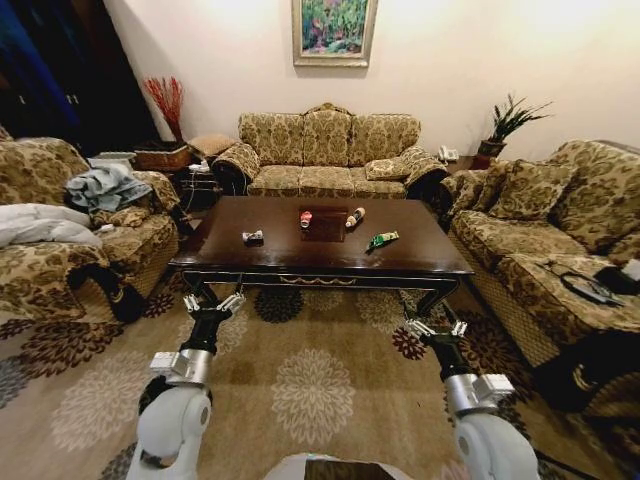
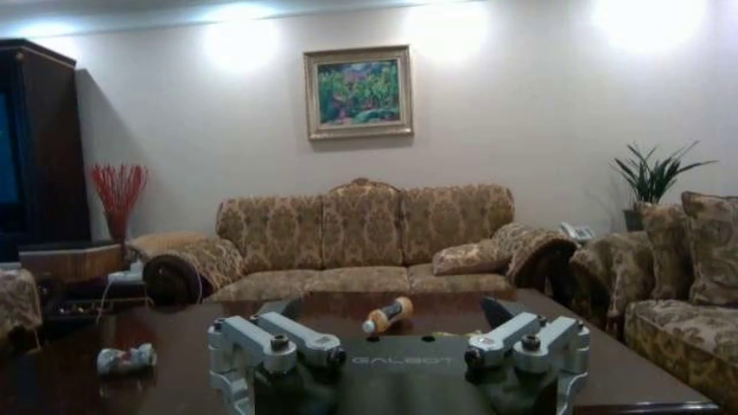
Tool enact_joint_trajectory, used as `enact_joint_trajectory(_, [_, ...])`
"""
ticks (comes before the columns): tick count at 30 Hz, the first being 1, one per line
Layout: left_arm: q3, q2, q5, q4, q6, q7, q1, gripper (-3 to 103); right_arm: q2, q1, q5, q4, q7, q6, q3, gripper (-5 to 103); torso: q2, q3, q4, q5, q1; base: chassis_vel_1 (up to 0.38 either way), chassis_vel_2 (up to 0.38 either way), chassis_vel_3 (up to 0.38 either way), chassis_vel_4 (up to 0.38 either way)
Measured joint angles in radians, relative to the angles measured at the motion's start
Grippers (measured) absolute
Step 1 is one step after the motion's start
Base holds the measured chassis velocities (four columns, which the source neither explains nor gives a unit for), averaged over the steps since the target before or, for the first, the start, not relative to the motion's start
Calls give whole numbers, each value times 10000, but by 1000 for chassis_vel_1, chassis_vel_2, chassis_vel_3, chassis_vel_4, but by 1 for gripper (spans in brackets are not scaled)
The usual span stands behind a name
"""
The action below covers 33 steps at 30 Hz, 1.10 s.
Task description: Move to the front of the table and place the trash on the table into the trash bin.
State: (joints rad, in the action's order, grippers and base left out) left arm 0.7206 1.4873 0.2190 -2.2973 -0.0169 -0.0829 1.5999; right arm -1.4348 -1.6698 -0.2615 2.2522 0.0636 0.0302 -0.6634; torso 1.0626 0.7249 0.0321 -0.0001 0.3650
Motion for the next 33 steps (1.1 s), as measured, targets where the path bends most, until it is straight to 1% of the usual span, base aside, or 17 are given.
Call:
enact_joint_trajectory(6, [-81,281,4,74,59,64,95,99,-22,75,-141,-119,-226,-116,132,100,0,0,0,0,0,0,0,0,0])
enact_joint_trajectory(13, [-91,372,-6,-6,58,55,97,99,12,61,-128,-59,-161,4,130,100,0,0,0,1,0,0,0,0,0])
enact_joint_trajectory(17, [-141,358,-61,-3,-63,41,94,99,-158,40,11,-88,-79,41,186,100,0,0,0,0,0,0,0,0,0])
enact_joint_trajectory(19, [-212,397,-240,17,-247,-54,95,99,-311,17,107,-101,25,42,227,100,0,0,-1,1,0,0,0,0,0])
enact_joint_trajectory(21, [-274,473,-320,24,-435,-148,204,99,-317,101,88,-107,72,37,232,100,0,0,-2,0,0,0,0,0,0])
enact_joint_trajectory(23, [-286,481,-326,-20,-498,-190,321,99,-302,165,63,-137,84,29,232,100,0,0,1,0,0,0,0,0,0])
enact_joint_trajectory(27, [-187,465,-320,-24,-492,-250,529,99,-255,201,15,-136,86,29,232,100,0,0,1,3,0,0,0,0,0])
enact_joint_trajectory(28, [-143,470,-268,56,-479,-249,548,102,-224,202,4,-99,86,33,228,100,0,0,1,0,0,0,0,0,0])
enact_joint_trajectory(30, [-139,475,-239,87,-476,-247,543,102,-212,203,-5,-94,86,35,221,100,0,0,1,-1,0,0,0,0,0])
enact_joint_trajectory(32, [-173,494,-191,140,-476,-245,491,98,-191,220,-18,-128,86,34,206,100,0,0,-1,0,0,0,0,0,0])
enact_joint_trajectory(33, [-173,494,-191,140,-476,-245,491,98,-191,220,-18,-128,86,34,206,100,0,0,-1,0,0,0,0,0,0])
